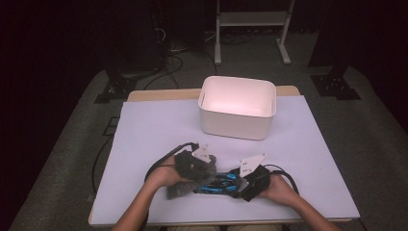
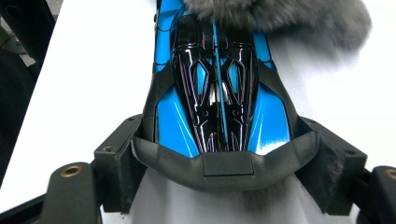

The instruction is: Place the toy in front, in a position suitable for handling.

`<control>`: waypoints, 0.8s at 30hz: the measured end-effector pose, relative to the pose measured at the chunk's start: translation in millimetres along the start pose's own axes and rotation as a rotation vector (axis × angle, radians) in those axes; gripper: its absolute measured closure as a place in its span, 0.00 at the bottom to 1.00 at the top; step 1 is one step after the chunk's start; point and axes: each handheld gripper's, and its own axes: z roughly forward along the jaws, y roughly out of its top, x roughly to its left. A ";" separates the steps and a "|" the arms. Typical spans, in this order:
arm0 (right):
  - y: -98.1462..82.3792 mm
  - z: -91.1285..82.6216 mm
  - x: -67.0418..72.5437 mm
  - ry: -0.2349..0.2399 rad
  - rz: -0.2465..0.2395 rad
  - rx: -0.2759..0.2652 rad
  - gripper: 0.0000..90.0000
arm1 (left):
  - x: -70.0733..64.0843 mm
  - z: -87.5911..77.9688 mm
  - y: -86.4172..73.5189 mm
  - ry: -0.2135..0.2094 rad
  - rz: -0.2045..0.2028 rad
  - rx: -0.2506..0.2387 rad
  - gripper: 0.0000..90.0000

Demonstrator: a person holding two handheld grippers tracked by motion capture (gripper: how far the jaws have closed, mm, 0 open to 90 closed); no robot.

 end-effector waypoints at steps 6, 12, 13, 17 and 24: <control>-0.1 0.0 -0.1 0.001 0.000 0.000 0.26 | 5.7 -3.7 -18.8 -0.028 -0.066 -0.058 0.86; -0.1 0.0 0.0 0.000 -0.001 0.000 0.26 | 3.4 4.3 2.9 -0.075 -0.038 -0.098 0.86; 0.0 0.0 0.0 -0.001 -0.002 -0.001 0.25 | 2.1 6.7 9.0 -0.079 -0.022 -0.096 0.86; 0.0 0.1 0.3 -0.003 -0.004 0.000 0.26 | -2.6 17.7 32.0 -0.120 0.008 -0.144 0.86; 0.1 -0.2 1.0 -0.001 0.007 0.001 0.25 | -14.7 48.6 68.7 -0.160 0.085 -0.112 0.86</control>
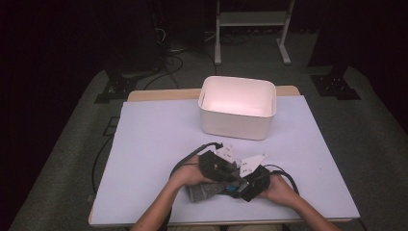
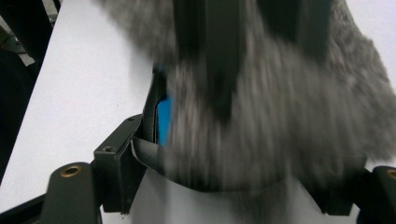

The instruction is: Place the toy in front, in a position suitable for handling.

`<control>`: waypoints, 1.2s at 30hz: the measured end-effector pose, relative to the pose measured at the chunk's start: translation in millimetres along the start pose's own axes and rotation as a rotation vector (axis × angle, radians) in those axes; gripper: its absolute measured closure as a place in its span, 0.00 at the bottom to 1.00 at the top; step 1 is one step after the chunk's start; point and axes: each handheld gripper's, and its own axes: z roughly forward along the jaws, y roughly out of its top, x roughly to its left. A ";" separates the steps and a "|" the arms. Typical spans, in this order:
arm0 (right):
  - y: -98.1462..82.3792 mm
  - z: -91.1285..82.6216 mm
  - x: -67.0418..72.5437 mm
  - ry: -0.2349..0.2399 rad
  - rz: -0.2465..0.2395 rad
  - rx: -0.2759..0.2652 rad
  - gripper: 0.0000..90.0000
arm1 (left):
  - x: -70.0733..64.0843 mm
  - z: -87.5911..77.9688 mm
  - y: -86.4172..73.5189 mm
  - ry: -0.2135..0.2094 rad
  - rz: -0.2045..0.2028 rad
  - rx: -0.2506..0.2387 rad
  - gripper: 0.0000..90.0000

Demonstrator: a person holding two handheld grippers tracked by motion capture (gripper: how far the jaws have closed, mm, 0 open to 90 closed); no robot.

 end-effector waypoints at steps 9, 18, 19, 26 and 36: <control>0.5 0.1 -0.3 0.000 -0.007 0.004 0.26 | 1.0 -17.0 -14.7 0.036 -0.017 0.030 0.85; 1.6 -5.4 -1.8 -0.010 -0.005 0.048 0.26 | 3.8 -55.7 -50.2 0.090 -0.089 0.040 0.85; 0.4 -6.7 -2.4 -0.009 -0.003 0.048 0.25 | 4.9 -57.9 -52.5 0.090 -0.096 0.033 0.85; -0.6 -7.5 -3.3 -0.013 0.000 0.048 0.25 | 5.1 -44.7 -52.6 0.048 -0.104 0.017 0.85; -0.8 -13.2 -3.2 -0.018 0.080 0.072 0.19 | 4.5 -41.5 -57.1 0.041 -0.120 -0.013 0.85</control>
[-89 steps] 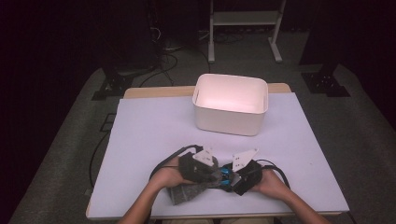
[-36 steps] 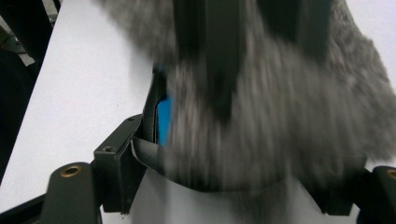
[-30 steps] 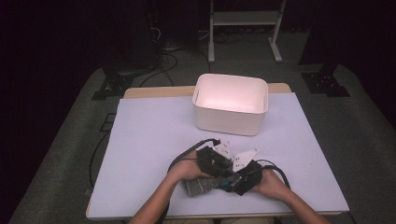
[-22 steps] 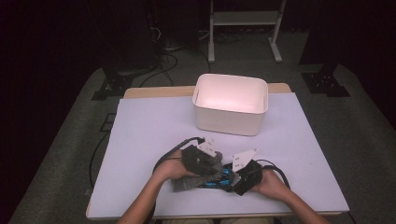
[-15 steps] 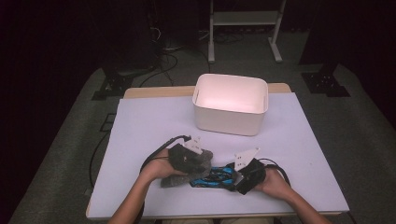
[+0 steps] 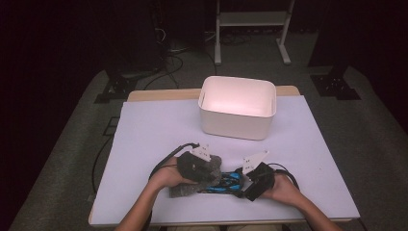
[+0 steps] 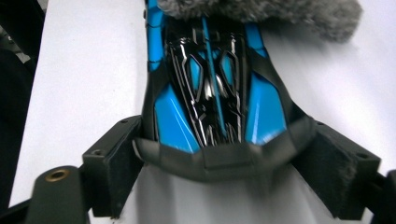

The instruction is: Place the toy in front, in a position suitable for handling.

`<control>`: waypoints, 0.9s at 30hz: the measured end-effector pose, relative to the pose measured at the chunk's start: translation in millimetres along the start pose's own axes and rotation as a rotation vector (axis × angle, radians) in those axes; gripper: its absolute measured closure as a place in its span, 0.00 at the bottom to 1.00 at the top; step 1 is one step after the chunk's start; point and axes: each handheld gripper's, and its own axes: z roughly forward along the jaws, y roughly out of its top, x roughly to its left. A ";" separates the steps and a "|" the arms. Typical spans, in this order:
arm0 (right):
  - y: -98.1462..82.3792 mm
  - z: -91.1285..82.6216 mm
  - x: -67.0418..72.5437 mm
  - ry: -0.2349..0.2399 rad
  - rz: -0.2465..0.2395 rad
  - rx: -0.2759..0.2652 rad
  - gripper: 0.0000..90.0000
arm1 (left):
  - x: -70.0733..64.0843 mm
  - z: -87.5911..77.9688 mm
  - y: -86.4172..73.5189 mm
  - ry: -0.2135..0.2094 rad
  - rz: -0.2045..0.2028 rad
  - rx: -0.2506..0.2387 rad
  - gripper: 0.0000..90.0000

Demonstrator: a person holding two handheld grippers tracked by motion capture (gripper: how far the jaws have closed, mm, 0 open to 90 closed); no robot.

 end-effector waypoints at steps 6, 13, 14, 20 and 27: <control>3.8 -12.9 -5.9 0.035 0.051 -0.055 0.18 | -0.1 0.6 -0.2 -0.001 0.001 -0.004 0.85; 14.2 -8.2 -13.4 0.091 0.064 -0.018 0.18 | -1.8 0.5 1.3 0.008 0.010 0.009 0.85; 15.2 -8.6 -13.4 0.087 0.055 -0.020 0.18 | -1.6 0.8 1.6 0.007 0.012 0.010 0.85; 22.3 -14.3 -18.1 0.065 0.067 -0.035 0.22 | -2.5 1.5 2.5 0.010 0.014 0.011 0.85; 18.3 -2.4 -30.0 0.137 0.150 0.005 0.24 | -3.1 1.4 2.9 0.013 0.019 0.014 0.85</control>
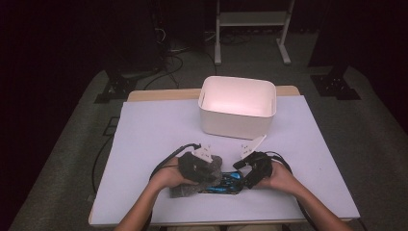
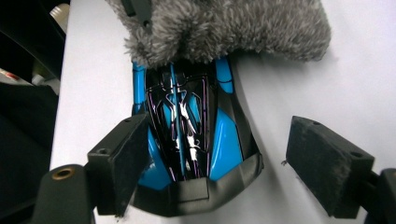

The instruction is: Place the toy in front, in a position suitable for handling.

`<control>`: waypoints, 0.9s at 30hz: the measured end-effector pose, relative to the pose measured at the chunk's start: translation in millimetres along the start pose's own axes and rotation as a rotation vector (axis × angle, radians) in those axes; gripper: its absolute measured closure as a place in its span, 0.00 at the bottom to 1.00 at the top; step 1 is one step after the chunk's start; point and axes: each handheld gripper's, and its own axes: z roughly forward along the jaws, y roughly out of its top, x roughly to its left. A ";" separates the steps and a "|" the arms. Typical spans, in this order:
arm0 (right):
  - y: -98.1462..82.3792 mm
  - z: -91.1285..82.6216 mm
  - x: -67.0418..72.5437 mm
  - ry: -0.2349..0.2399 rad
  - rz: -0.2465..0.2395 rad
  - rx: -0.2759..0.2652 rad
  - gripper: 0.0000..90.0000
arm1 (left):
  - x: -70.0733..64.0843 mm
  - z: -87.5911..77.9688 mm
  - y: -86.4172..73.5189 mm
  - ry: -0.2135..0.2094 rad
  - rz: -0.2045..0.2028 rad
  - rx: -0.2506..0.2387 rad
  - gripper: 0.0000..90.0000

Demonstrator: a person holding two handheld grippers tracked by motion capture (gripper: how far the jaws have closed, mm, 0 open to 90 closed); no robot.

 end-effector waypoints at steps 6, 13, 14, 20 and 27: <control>-2.8 5.3 -7.6 0.072 0.085 -0.013 0.29 | 1.0 -1.5 -1.8 -0.007 -0.004 -0.012 0.85; -6.5 5.5 -7.4 0.102 0.102 -0.036 0.36 | 7.4 -7.0 -1.2 0.031 -0.058 -0.033 0.83; -6.6 5.0 -5.7 0.096 0.094 -0.038 0.36 | 9.0 -8.4 -0.8 0.035 -0.078 -0.049 0.83; -6.8 0.1 11.7 0.010 -0.008 -0.056 0.37 | 18.2 -12.6 3.9 0.055 -0.120 -0.056 0.81; -10.0 -3.1 32.3 -0.101 -0.128 -0.082 0.37 | 21.7 -11.4 12.3 0.001 -0.143 -0.046 0.77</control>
